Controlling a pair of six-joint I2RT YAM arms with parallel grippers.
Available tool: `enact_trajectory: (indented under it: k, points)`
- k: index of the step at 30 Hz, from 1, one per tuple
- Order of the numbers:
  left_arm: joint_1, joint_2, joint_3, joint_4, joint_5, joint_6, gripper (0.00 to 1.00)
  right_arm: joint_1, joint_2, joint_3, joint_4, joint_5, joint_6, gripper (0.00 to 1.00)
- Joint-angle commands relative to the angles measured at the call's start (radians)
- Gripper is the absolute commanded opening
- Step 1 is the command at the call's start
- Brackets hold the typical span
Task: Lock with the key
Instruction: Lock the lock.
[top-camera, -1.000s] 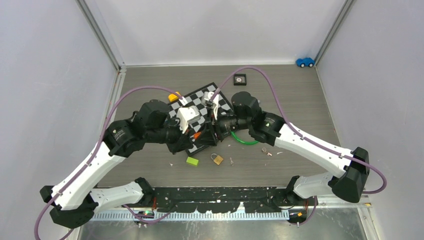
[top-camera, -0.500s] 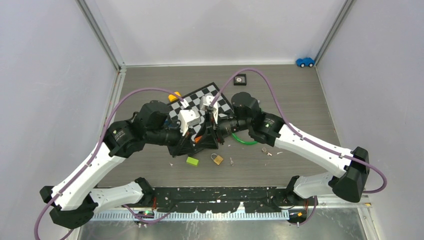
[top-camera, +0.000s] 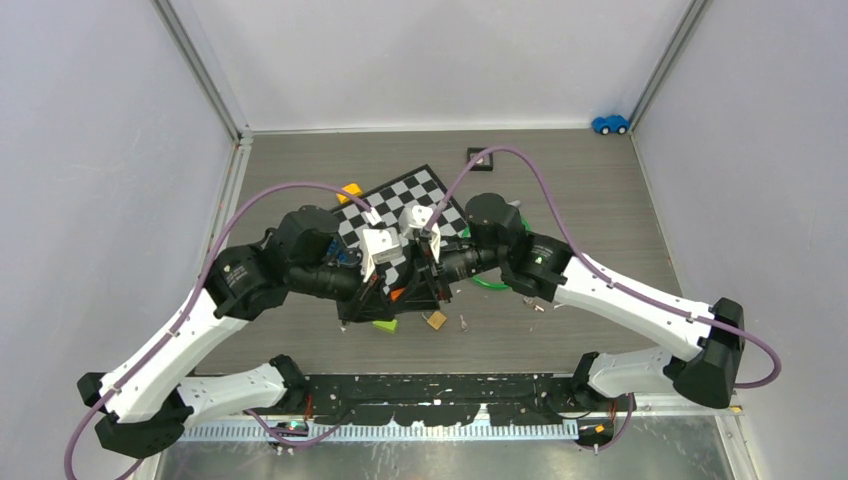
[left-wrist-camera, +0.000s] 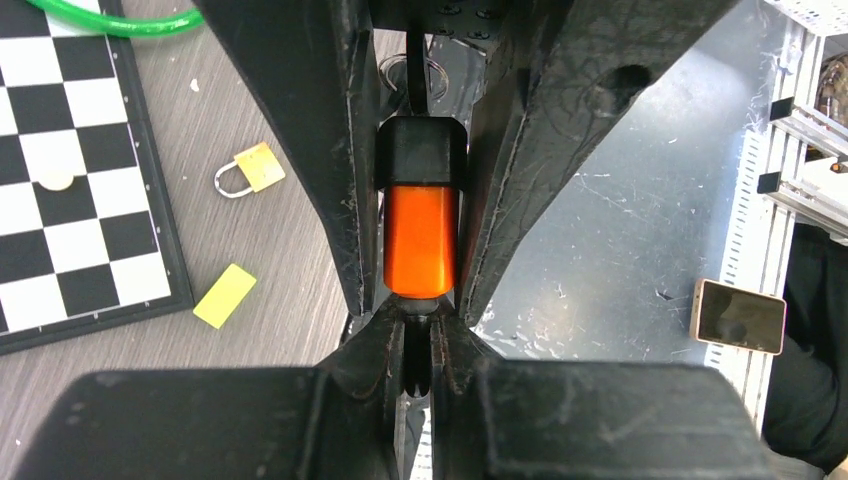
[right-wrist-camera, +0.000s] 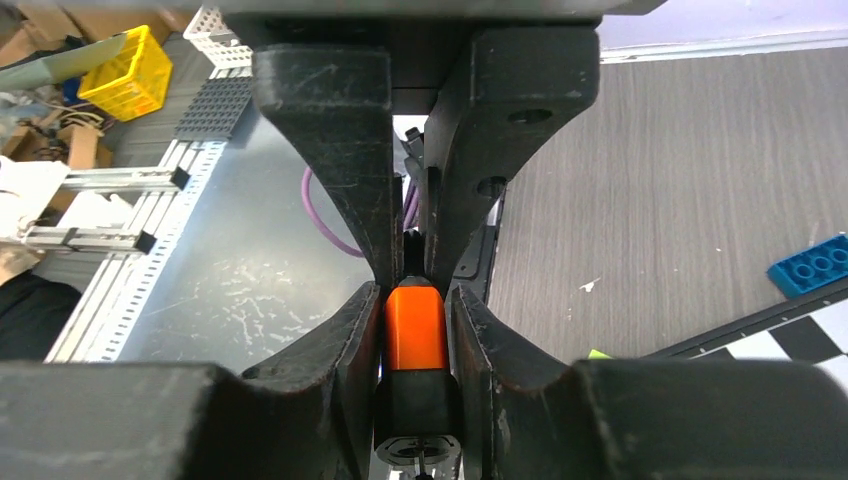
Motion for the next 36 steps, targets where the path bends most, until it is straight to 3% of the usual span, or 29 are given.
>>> enact_trajectory:
  k: [1,11,14,19,36]
  points:
    - [-0.03,0.028,0.019,0.613,0.134,-0.016,0.0,0.072,0.008,-0.024,0.209,0.223,-0.047,0.01]
    - [-0.03,0.027,0.021,0.617,0.129,-0.012,0.0,0.071,-0.049,-0.044,0.154,0.267,-0.051,0.28]
    - [-0.03,0.024,0.017,0.615,0.127,-0.012,0.0,0.071,-0.061,-0.039,0.131,0.27,-0.086,0.41]
    - [-0.03,0.02,0.02,0.61,0.124,-0.012,0.0,0.068,-0.085,-0.031,0.063,0.288,-0.117,0.5]
    - [-0.03,0.018,0.022,0.59,0.12,-0.009,0.0,0.047,-0.22,0.001,-0.18,0.36,-0.259,0.59]
